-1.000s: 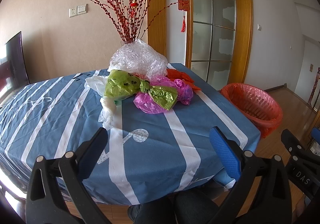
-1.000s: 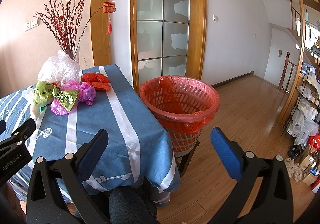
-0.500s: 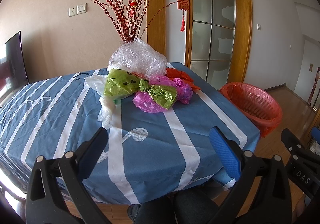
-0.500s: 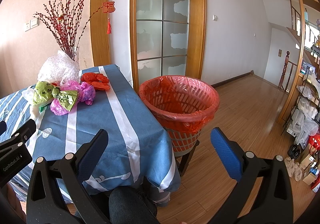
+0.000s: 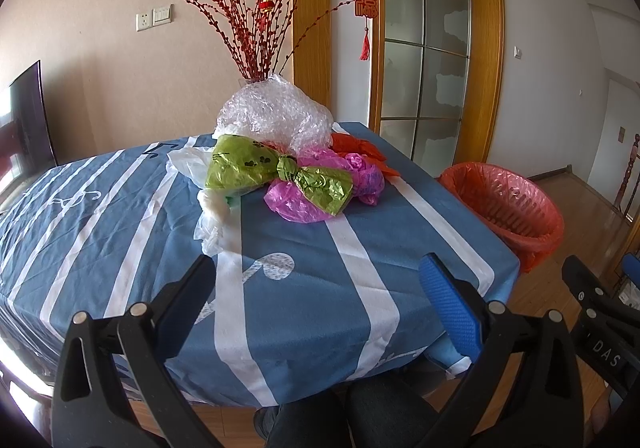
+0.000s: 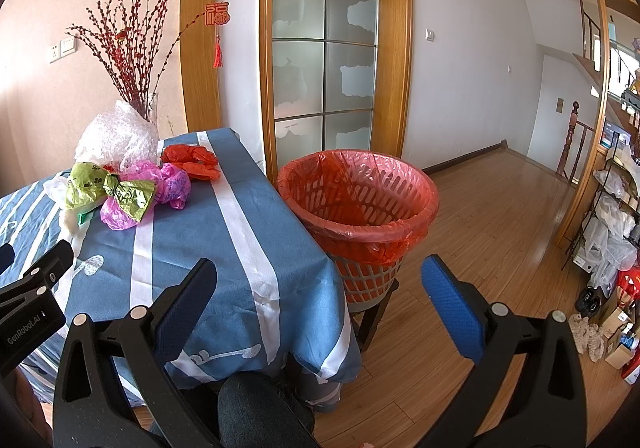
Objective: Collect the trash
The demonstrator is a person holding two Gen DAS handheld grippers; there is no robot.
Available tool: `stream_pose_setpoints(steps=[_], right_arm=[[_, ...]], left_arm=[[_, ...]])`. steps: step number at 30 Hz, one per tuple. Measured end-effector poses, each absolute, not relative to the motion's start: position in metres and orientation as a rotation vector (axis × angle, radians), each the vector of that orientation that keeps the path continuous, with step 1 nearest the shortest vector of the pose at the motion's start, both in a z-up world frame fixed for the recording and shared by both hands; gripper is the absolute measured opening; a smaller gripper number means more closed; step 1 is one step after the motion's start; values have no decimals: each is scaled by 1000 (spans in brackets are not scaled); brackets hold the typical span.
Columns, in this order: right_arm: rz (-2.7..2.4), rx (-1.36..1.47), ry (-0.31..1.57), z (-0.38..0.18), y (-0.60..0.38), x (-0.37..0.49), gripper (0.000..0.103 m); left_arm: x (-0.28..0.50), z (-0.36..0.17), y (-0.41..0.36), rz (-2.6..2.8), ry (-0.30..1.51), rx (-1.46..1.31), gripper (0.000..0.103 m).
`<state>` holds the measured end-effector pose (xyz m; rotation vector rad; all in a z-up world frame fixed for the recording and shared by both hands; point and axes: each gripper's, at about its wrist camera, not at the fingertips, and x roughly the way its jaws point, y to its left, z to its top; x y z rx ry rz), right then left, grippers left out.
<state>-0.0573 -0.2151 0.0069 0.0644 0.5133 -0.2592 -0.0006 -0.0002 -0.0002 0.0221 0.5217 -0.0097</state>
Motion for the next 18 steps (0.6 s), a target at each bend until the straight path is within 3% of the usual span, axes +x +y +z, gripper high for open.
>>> stream_pose_setpoints(steps=[18], right_arm=[[-259,65,513,7,-215,-58,101]], left_arm=[[-3,-8,-7,-10,525,21,99]])
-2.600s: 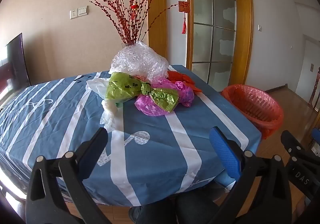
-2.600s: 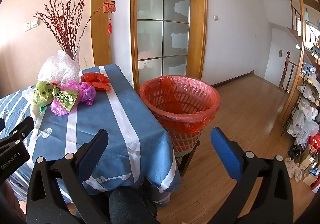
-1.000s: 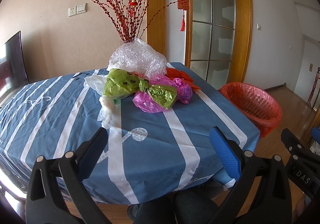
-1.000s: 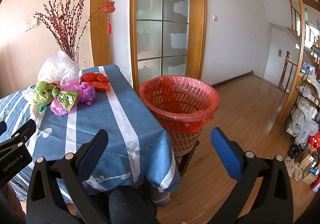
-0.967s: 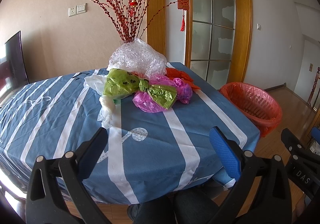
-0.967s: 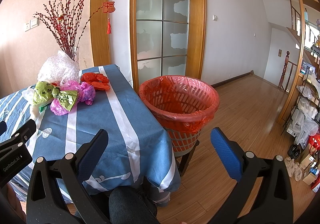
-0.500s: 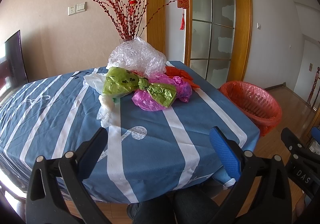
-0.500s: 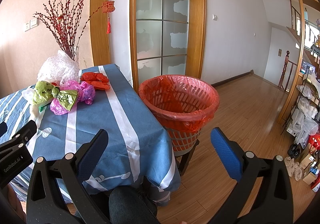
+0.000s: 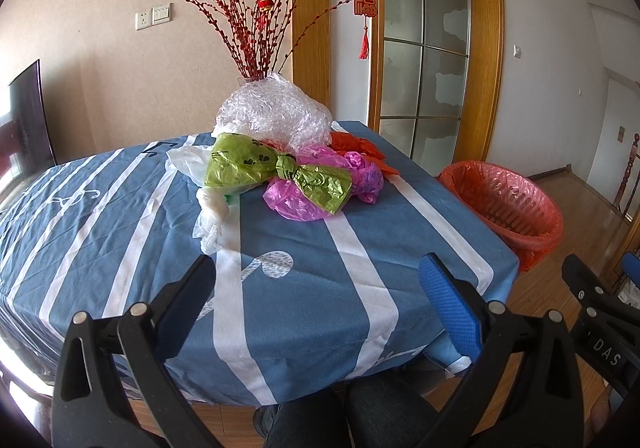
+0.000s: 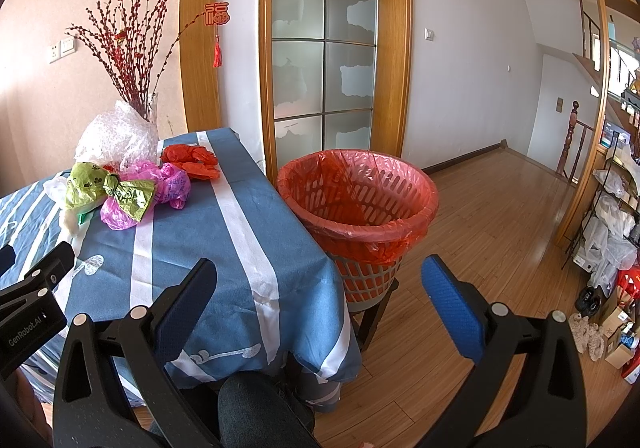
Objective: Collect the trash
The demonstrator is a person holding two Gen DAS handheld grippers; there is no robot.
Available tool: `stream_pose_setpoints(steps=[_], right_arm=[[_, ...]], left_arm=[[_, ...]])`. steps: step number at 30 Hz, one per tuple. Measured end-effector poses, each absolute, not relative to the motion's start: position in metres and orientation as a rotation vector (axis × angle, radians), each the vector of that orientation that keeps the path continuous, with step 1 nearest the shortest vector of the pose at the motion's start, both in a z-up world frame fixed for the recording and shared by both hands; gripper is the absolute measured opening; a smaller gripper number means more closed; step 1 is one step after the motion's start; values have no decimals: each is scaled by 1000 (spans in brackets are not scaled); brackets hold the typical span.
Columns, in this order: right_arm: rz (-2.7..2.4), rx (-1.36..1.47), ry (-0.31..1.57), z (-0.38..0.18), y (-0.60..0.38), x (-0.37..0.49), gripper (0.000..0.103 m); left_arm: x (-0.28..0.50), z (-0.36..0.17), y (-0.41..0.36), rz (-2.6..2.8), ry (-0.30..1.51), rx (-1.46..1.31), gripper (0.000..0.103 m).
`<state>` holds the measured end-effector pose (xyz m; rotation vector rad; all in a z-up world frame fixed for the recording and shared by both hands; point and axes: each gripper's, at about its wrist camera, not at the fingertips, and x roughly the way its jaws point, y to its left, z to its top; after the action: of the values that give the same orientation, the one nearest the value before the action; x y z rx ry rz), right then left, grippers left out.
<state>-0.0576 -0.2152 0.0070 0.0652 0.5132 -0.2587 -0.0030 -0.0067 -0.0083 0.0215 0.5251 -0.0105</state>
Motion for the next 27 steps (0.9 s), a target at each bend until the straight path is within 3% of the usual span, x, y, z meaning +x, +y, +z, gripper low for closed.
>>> stream_pose_setpoints(steps=[27], right_arm=[[-251,71,532,3,-214,-53,101]], left_arm=[[0,-17,-3,-2,570,6,99]])
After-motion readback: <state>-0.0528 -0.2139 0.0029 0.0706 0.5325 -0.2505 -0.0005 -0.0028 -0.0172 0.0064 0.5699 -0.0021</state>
